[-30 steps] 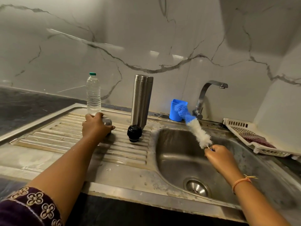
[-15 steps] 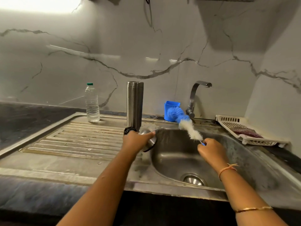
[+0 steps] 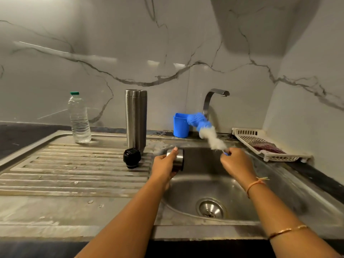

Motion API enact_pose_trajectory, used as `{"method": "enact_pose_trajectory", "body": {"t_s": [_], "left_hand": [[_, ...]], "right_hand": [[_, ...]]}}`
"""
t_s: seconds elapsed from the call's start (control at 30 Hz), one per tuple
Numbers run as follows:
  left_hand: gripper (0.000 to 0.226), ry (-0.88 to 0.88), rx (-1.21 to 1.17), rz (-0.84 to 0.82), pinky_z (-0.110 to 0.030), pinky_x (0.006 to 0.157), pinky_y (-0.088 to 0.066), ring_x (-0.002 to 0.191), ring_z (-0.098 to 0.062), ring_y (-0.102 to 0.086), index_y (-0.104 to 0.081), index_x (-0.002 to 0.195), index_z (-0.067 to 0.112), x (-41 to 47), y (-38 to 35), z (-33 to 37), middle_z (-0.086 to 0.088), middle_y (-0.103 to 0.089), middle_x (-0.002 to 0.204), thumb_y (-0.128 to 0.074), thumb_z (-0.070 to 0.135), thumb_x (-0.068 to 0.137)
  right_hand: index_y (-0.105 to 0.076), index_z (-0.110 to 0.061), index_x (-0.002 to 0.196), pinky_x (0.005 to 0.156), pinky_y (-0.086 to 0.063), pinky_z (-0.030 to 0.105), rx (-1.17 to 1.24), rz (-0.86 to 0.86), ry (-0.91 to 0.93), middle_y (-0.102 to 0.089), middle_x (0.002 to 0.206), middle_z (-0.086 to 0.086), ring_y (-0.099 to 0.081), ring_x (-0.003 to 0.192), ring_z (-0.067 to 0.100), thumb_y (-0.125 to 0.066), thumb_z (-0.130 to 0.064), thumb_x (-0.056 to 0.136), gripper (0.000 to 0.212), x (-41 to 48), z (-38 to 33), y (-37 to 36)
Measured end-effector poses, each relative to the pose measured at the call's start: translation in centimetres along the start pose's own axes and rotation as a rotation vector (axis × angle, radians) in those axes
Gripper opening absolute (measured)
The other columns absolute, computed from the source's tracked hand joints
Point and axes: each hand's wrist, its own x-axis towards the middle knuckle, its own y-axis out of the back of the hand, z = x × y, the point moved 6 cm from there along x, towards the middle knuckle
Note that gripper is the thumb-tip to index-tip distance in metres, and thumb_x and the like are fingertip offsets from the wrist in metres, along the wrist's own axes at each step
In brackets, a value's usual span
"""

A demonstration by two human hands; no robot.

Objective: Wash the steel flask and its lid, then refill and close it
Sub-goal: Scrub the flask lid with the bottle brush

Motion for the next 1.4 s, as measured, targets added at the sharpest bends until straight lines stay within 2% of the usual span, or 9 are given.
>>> {"method": "enact_pose_trajectory", "body": {"t_s": [0.13, 0.3, 0.5, 0.67, 0.77, 0.87, 1.03, 1.27, 1.4], "left_hand": [[0.052, 0.015, -0.011, -0.001, -0.041, 0.082, -0.057, 0.095, -0.027, -0.066, -0.052, 0.124, 0.005, 1.4, -0.5, -0.9, -0.016, -0.065, 0.11, -0.068, 0.036, 0.085], [0.051, -0.003, 0.011, 0.0, -0.035, 0.079, -0.057, 0.094, -0.023, -0.067, -0.051, 0.125, 0.006, 2.2, -0.9, -1.7, -0.014, -0.065, 0.109, -0.064, 0.039, 0.088], [0.051, -0.012, 0.105, 0.01, -0.039, 0.087, -0.055, 0.096, -0.022, -0.065, -0.052, 0.124, 0.009, 2.1, -1.1, -2.2, -0.011, -0.065, 0.108, -0.063, 0.043, 0.087], [0.051, -0.015, 0.119, 0.038, -0.04, 0.086, -0.055, 0.093, -0.021, -0.064, -0.053, 0.121, 0.011, 2.2, -0.9, -2.6, -0.01, -0.064, 0.105, -0.065, 0.045, 0.085], [0.052, -0.024, 0.116, 0.052, -0.043, 0.087, -0.055, 0.092, -0.021, -0.064, -0.055, 0.118, 0.011, 2.4, -1.0, -2.6, -0.009, -0.066, 0.103, -0.066, 0.047, 0.082], [0.057, -0.032, 0.119, 0.06, -0.044, 0.088, -0.054, 0.092, -0.021, -0.065, -0.057, 0.119, 0.01, 2.2, -1.1, -2.5, -0.01, -0.067, 0.104, -0.068, 0.05, 0.079], [0.058, -0.037, 0.132, 0.073, -0.043, 0.09, -0.053, 0.095, -0.021, -0.064, -0.053, 0.122, 0.011, 2.3, -1.0, -2.7, -0.01, -0.065, 0.107, -0.067, 0.049, 0.081], [0.059, -0.066, 0.175, 0.093, -0.043, 0.09, -0.053, 0.095, -0.021, -0.064, -0.054, 0.12, 0.012, 2.4, -0.9, -2.5, -0.007, -0.064, 0.106, -0.066, 0.053, 0.08], [0.058, -0.073, 0.17, 0.116, -0.042, 0.092, -0.052, 0.098, -0.021, -0.061, -0.052, 0.124, 0.013, 2.4, -0.7, -2.3, -0.007, -0.062, 0.109, -0.064, 0.051, 0.082]], "right_hand": [[-0.062, 0.0, 0.093, 0.066, -0.031, 0.028, -0.114, 0.048, 0.156, -0.062, 0.096, 0.024, -0.057, 0.09, 0.038, -0.051, -0.008, 0.088, 0.014, 3.0, -4.2, 1.5], [-0.059, 0.002, 0.108, 0.072, -0.041, 0.029, -0.327, 0.002, 0.296, -0.059, 0.096, 0.016, -0.049, 0.081, 0.023, -0.051, -0.012, 0.092, 0.022, 7.7, -8.8, 2.3], [-0.057, -0.01, 0.09, 0.069, -0.04, 0.03, -0.829, -0.057, 0.382, -0.06, 0.092, 0.012, -0.051, 0.08, 0.027, -0.05, -0.02, 0.09, 0.013, 11.6, -11.8, 2.0], [-0.06, -0.012, 0.091, 0.071, -0.035, 0.032, -1.254, 0.181, 0.342, -0.052, 0.076, 0.004, -0.051, 0.074, 0.023, -0.047, -0.038, 0.092, 0.029, 13.0, -14.8, 2.5], [-0.06, -0.014, 0.081, 0.085, -0.034, 0.039, -1.406, 0.345, 0.32, -0.053, 0.072, 0.001, -0.042, 0.066, 0.021, -0.047, -0.031, 0.09, 0.024, 13.1, -16.9, 3.4], [-0.059, -0.014, 0.077, 0.101, -0.028, 0.044, -1.447, 0.406, 0.377, -0.055, 0.072, 0.001, -0.047, 0.075, 0.024, -0.047, -0.028, 0.091, 0.023, 13.1, -18.5, 3.6], [-0.054, -0.012, 0.08, 0.11, -0.021, 0.044, -1.49, 0.315, 0.489, -0.053, 0.077, 0.004, -0.056, 0.095, 0.028, -0.047, -0.016, 0.092, 0.014, 13.3, -18.9, 1.2], [-0.059, -0.014, 0.083, 0.101, -0.028, 0.042, -1.503, 0.282, 0.467, -0.055, 0.071, 0.0, -0.051, 0.077, 0.023, -0.047, -0.02, 0.092, 0.017, 13.5, -18.4, 0.7], [-0.056, -0.014, 0.068, 0.098, -0.029, 0.042, -1.42, 0.364, 0.413, -0.052, 0.061, 0.0, -0.045, 0.063, 0.02, -0.048, -0.021, 0.091, 0.025, 13.2, -18.5, 3.3]]}}
